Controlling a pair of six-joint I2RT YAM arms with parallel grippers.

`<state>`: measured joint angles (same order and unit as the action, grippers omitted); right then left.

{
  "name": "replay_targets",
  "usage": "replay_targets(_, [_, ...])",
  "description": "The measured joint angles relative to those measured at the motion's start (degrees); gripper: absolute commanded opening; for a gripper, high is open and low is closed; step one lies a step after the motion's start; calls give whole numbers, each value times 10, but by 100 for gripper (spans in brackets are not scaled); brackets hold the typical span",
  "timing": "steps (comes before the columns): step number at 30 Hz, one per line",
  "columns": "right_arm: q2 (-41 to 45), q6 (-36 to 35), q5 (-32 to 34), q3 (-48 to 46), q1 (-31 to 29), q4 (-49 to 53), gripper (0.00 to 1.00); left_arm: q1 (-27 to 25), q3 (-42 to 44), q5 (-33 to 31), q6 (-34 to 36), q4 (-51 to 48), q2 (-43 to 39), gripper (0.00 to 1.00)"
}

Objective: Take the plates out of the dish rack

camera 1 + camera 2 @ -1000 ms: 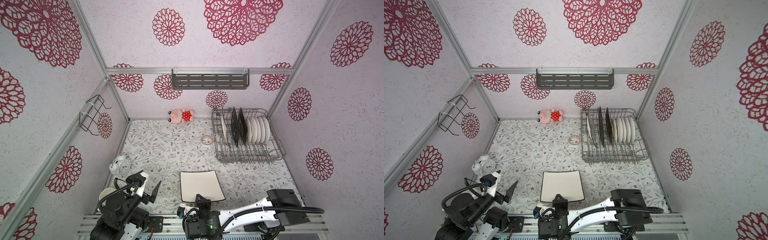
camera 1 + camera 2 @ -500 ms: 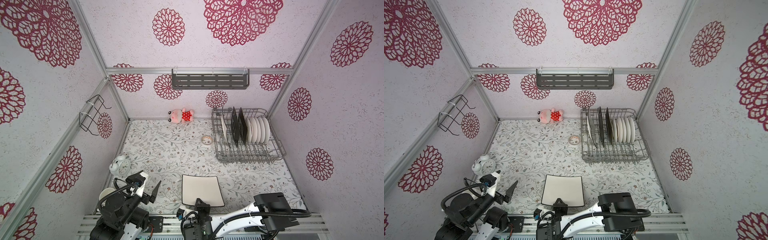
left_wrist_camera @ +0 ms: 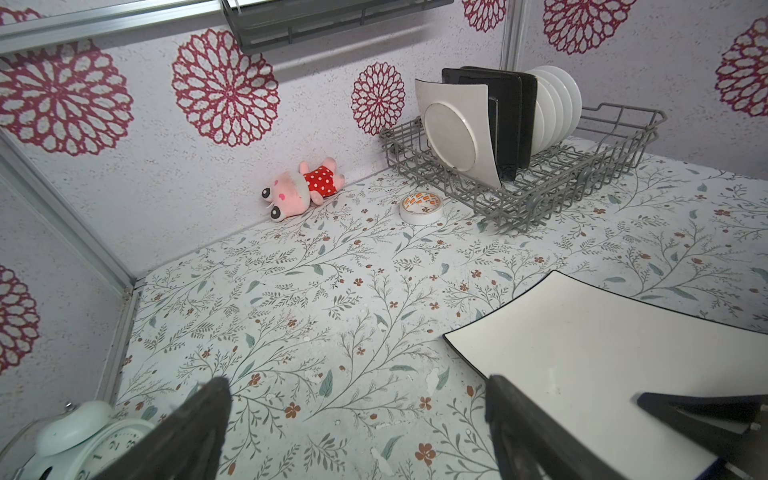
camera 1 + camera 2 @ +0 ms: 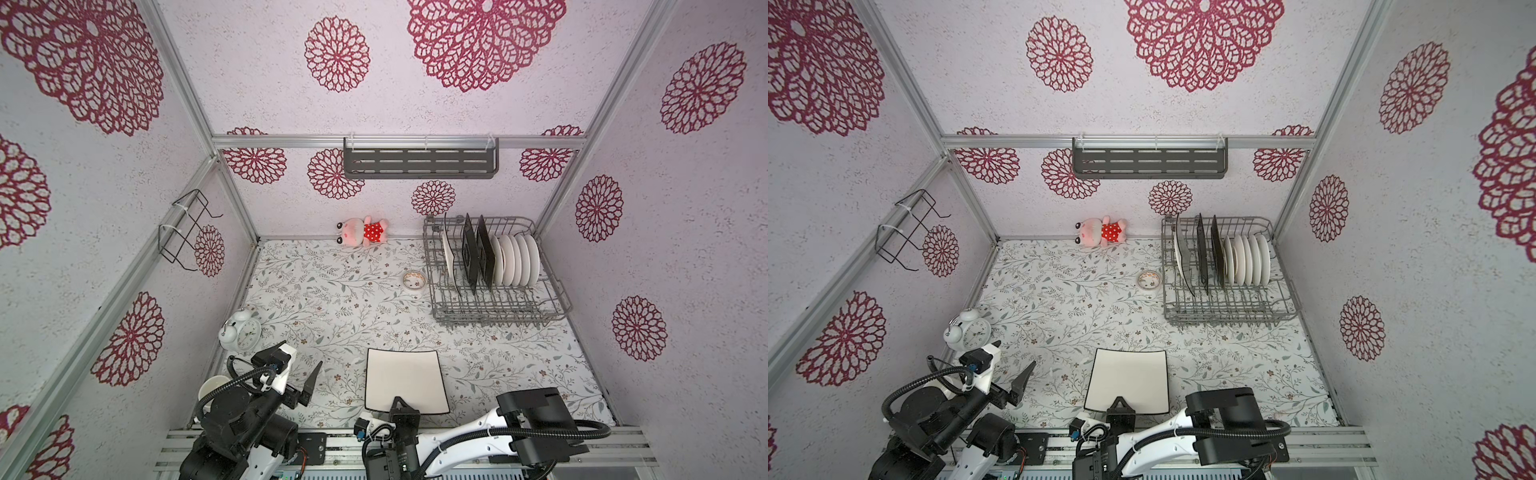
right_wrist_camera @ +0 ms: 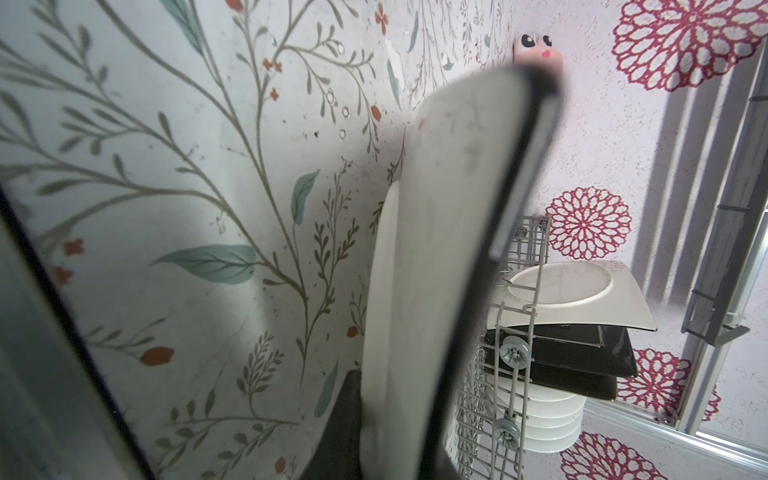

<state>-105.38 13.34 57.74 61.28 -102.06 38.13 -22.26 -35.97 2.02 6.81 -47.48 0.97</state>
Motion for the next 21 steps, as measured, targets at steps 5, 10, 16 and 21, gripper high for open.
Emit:
replay_targets(5, [-5,-2,-49,-2,3,-24,25,0,0,-2,0,0,0,97])
replay_targets(10, [-5,-9,-78,-17,3,-41,28,0,0,-7,0,0,0,97])
replay_targets(16, [-5,-23,-96,-28,11,-53,33,-1,0,-12,0,0,0,97])
replay_targets(21, [0,-42,-107,-34,21,-63,41,-1,0,-15,0,1,0,97])
